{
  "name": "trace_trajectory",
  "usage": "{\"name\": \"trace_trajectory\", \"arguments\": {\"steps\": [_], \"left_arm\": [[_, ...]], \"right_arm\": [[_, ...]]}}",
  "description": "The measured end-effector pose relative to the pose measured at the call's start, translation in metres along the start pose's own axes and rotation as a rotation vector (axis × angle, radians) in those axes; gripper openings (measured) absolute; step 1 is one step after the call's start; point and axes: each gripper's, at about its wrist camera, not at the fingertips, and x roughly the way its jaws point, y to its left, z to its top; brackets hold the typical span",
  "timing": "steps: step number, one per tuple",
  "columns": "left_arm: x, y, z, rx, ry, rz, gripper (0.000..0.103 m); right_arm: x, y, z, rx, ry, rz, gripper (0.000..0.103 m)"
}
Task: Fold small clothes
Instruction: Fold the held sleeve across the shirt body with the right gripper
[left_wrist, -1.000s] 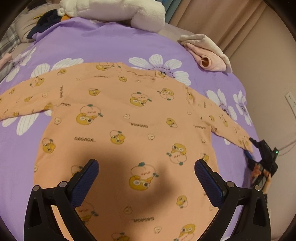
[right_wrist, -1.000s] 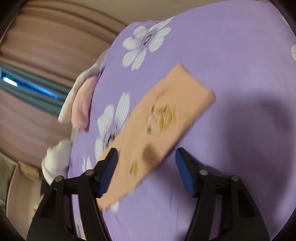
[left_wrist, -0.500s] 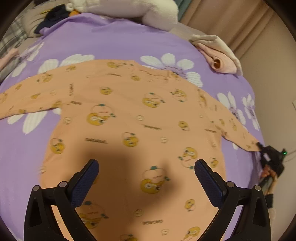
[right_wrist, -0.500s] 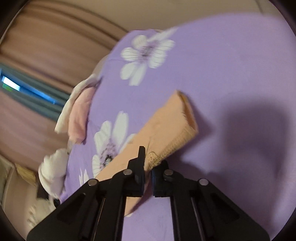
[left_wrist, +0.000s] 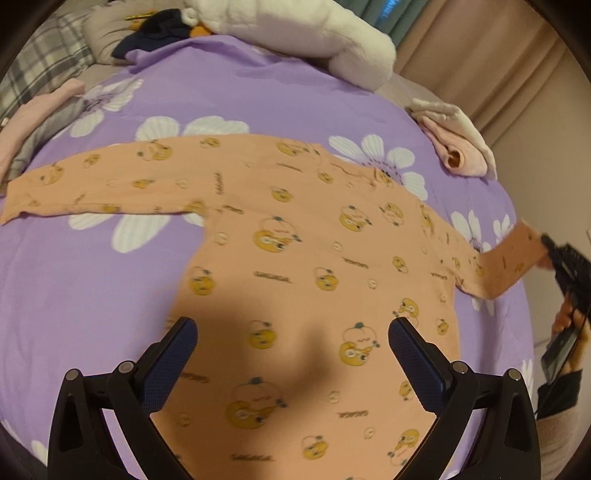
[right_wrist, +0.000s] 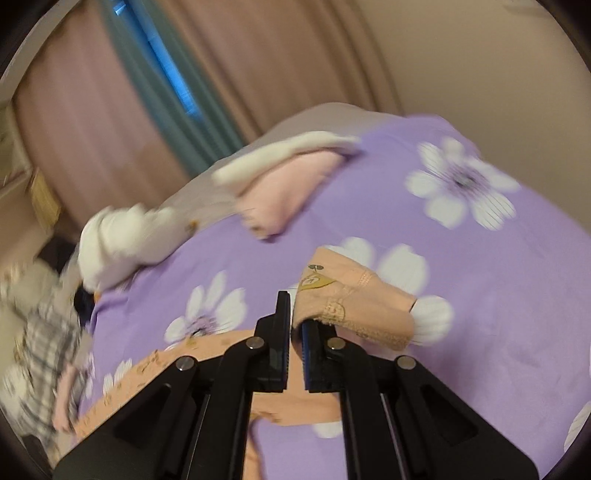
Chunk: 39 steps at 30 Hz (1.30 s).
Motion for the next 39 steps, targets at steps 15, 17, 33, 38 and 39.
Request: {"name": "trace_trajectory", "arguments": {"steps": [15,17,33,38,39], "left_arm": [[-0.028,0.086,0.010,-0.120,-0.069,0.035,0.102],[-0.027,0.093,0.011,-0.136,-0.072,0.040,0.102],[-0.004,0.092,0.042,-0.154,-0.078,-0.093,0.102],[0.010,0.058,0.061,-0.104,-0.061,-0.210,0.102],[0.015,0.049,0.065,-0.093,-0.050,-0.249,0.102]], "right_arm": [[0.068,0.240,-0.084,-0.567,0.112,-0.006,0.006],[0.082,0.259,-0.114,-0.648,0.149,-0.008,0.006],[0.075,0.276,-0.231,-1.083,0.315,0.171,0.065],[0.043,0.219,-0.183,-0.736,0.338,0.354,0.071],[0.042,0.204,-0.175,-0.657,0.347,0.360,0.071]]}}
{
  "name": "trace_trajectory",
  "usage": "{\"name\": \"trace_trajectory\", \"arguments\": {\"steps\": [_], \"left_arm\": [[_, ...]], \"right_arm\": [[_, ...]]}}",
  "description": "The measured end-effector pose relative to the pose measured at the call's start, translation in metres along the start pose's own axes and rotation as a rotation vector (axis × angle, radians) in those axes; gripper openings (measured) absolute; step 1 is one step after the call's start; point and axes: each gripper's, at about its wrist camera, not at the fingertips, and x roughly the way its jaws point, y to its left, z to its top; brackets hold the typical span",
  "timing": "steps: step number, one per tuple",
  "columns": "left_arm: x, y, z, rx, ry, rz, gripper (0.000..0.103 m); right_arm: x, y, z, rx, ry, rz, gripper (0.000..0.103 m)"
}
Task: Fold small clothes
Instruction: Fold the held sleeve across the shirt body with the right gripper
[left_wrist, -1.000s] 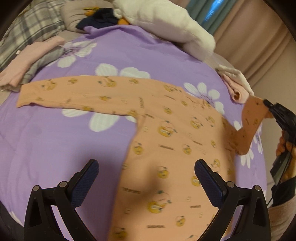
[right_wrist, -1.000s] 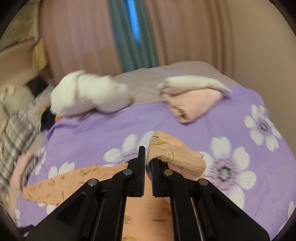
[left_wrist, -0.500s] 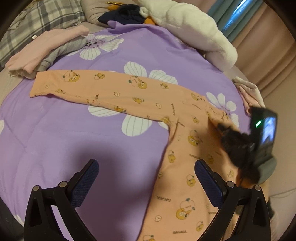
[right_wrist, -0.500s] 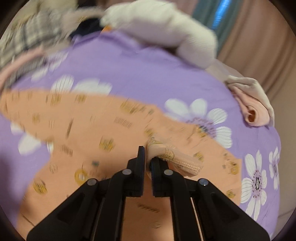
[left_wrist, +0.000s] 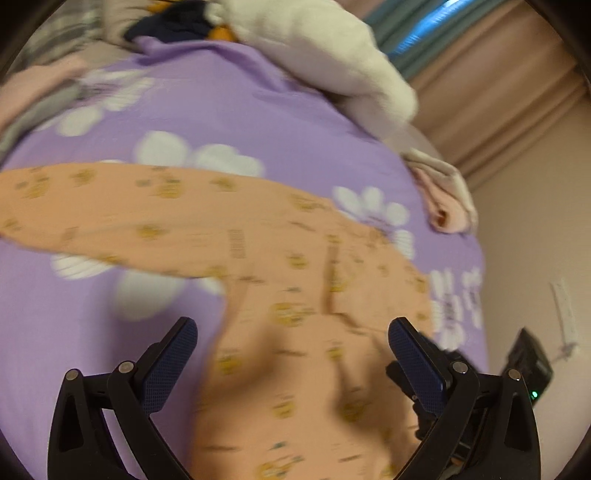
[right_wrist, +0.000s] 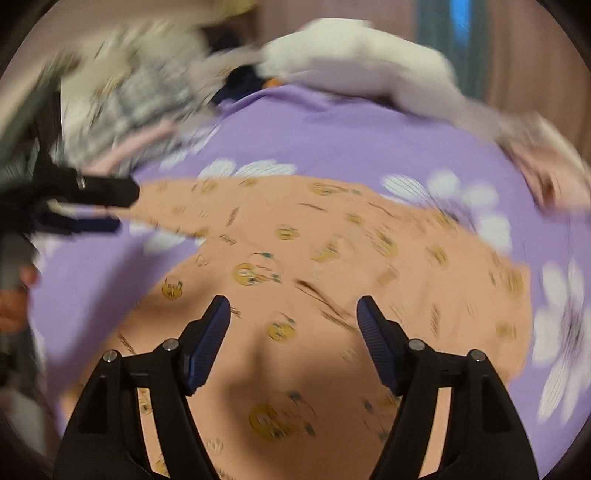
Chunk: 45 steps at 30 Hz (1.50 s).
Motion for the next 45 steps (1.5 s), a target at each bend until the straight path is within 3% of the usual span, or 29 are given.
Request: {"name": "trace_trajectory", "arguments": {"steps": [3,5,7,11,13,16,18,19,20,21,25,28,30,31,33,36,37,38,41,43,45], "left_arm": [[0.023,-0.026,0.002,0.033,0.041,-0.081,0.102],[0.040,-0.045,0.001,0.063,0.074,-0.111,0.102],[0.059,-0.065,-0.003,0.101,0.120,-0.130,0.102],[0.073,-0.071,-0.004,0.076,0.130,-0.137,0.102],[0.074,-0.066,-0.005,0.077,0.130,-0.096,0.102],[0.066,-0.051,-0.005,0.070,0.116,-0.056,0.102],[0.053,-0.034,-0.002,0.058,0.093,-0.033,0.102],[0.050,-0.029,-0.001,0.054,0.085,-0.023,0.102],[0.041,-0.020,0.002,0.050,0.070,-0.010,0.102],[0.036,-0.013,0.003,0.048,0.058,0.001,0.102],[0.008,0.018,0.008,0.010,-0.011,0.043,0.102],[-0.005,0.037,0.010,-0.039,-0.033,0.041,0.102],[-0.008,0.044,0.010,-0.060,-0.035,0.037,0.102],[-0.009,0.046,0.010,-0.062,-0.034,0.030,0.102],[-0.006,0.043,0.010,-0.058,-0.028,0.007,0.102],[0.009,0.026,0.012,-0.032,-0.004,-0.041,0.102],[0.014,0.021,0.013,-0.026,0.005,-0.058,0.102],[0.022,0.013,0.014,-0.015,0.017,-0.083,0.102],[0.044,-0.015,0.016,0.026,0.039,-0.150,0.101],[0.063,-0.029,0.019,0.031,0.058,-0.196,0.094],[0.083,-0.034,0.021,0.011,0.084,-0.212,0.078]], "right_arm": [[-0.011,-0.036,-0.012,0.174,-0.033,0.051,0.061],[-0.009,-0.052,-0.021,0.263,-0.020,0.038,0.044],[-0.004,-0.066,-0.028,0.341,-0.014,0.024,0.033],[0.006,-0.084,-0.033,0.491,-0.034,0.129,0.035],[0.019,-0.084,-0.026,0.497,-0.028,0.146,0.035],[0.052,-0.079,-0.015,0.522,0.031,0.201,0.040],[0.075,-0.071,-0.007,0.513,0.076,0.182,0.040],[0.088,-0.063,-0.001,0.494,0.103,0.158,0.036],[0.095,-0.058,0.002,0.480,0.122,0.128,0.016],[0.102,-0.048,0.009,0.453,0.136,0.094,0.005],[0.109,-0.011,0.047,0.374,0.100,0.115,0.005],[0.115,0.019,0.073,0.319,0.113,0.216,0.009],[0.115,0.031,0.081,0.314,0.099,0.293,0.030],[0.111,0.034,0.083,0.318,0.080,0.302,0.050],[0.098,0.029,0.078,0.341,0.023,0.317,0.051],[0.084,0.011,0.056,0.365,0.026,0.235,0.050],[0.080,0.003,0.047,0.364,0.032,0.174,0.046],[0.075,-0.007,0.038,0.359,0.042,0.099,0.035],[0.056,-0.043,0.013,0.368,0.050,-0.017,0.021],[0.043,-0.070,-0.002,0.387,0.047,-0.088,0.018],[0.031,-0.098,-0.013,0.436,0.042,-0.129,0.018]]}}
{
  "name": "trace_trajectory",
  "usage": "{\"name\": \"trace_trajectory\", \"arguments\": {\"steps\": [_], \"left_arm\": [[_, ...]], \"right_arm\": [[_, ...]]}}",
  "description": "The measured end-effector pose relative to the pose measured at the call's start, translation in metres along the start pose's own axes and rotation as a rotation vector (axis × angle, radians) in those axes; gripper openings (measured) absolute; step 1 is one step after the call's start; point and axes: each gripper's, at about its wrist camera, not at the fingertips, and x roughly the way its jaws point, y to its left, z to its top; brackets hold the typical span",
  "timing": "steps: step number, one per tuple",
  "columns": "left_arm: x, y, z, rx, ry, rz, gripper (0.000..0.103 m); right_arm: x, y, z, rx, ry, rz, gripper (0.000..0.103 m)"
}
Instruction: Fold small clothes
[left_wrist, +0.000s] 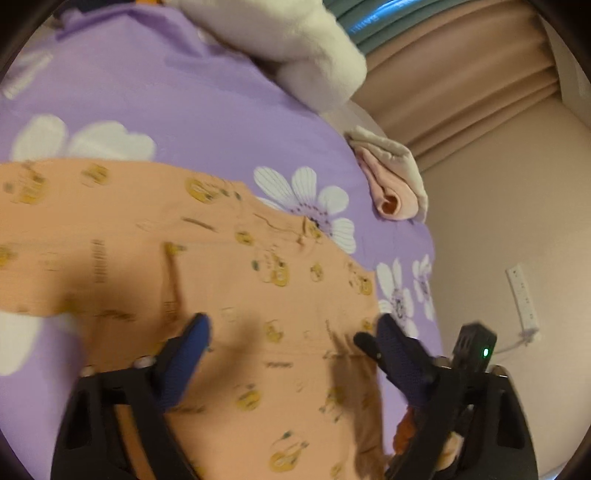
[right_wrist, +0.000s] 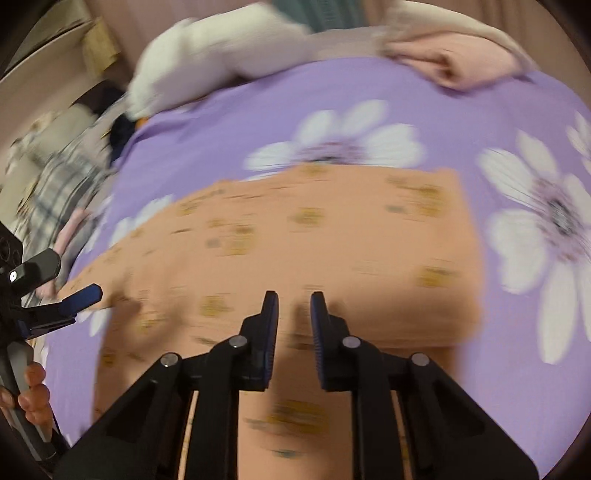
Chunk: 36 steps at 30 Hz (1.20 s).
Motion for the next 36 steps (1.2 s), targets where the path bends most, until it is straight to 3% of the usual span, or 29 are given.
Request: {"name": "trace_trajectory", "arguments": {"steps": [6,10,12,17,27,32,36], "left_arm": [[0.029,0.032,-0.001,-0.080,0.022,0.160,0.072],[0.020,0.047,-0.005,-0.114,0.023,0.116,0.065],[0.003,0.048,-0.005,-0.120,0.010,0.086,0.065],[-0.065,0.071,-0.015,-0.148,-0.104,0.094,0.076],[-0.200,0.199,-0.037,-0.453,-0.372,0.194,0.079],[-0.225,0.246,-0.037,-0.585,-0.459,0.195,0.079],[-0.230,0.273,-0.032,-0.660,-0.491,0.145,0.079]], "right_arm": [[-0.003,-0.052,-0.009,0.070,0.013,-0.054,0.016],[-0.004,-0.064,-0.016,0.096,0.028,-0.054,0.012],[-0.011,-0.061,-0.017,0.104,0.015,-0.037,0.020],[-0.037,-0.037,-0.022,0.080,-0.036,0.030,0.020],[-0.064,0.009,-0.046,0.034,-0.051,0.133,0.026],[-0.071,0.027,-0.055,0.012,-0.048,0.150,0.026],[-0.074,0.036,-0.057,-0.003,-0.046,0.155,0.026]]}}
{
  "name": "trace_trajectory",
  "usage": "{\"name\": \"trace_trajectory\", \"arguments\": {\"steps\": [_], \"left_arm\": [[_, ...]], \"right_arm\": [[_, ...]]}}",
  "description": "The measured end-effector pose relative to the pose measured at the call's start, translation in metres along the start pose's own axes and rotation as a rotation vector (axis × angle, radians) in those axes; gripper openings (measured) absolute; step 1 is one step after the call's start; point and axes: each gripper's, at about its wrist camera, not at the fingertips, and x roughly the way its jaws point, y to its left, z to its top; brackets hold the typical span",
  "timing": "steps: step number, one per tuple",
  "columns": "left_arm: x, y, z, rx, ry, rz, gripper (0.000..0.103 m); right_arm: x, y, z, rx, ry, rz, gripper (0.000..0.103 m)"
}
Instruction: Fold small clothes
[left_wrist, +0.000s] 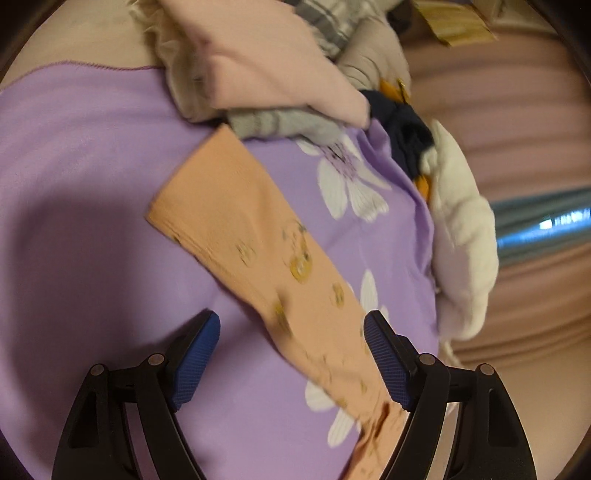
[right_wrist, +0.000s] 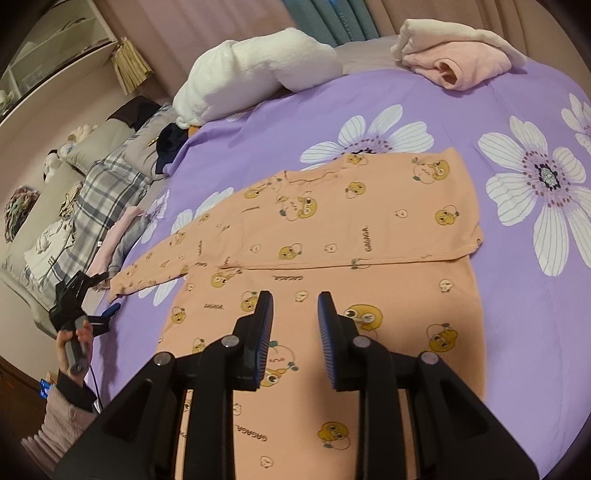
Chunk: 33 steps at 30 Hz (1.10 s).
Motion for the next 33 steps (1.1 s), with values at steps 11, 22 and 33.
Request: {"name": "trace_trajectory", "arguments": {"steps": [11,22,33], "left_arm": [[0.009,0.006,0.035,-0.057,-0.112,0.091,0.027],[-0.007,-0.058,0.013,0.193,-0.147,0.144,0.007],[0.022,-0.194,-0.084,0.560,-0.052,0.057,0.007]], "right_arm": [[0.006,0.014,0.000,-0.017,0.018,0.006,0.026],[0.005,-0.001,-0.003,0.022,0.010,0.006,0.026],[-0.015,-0.025,-0.010,0.055,-0.028,0.029,0.026]]}}
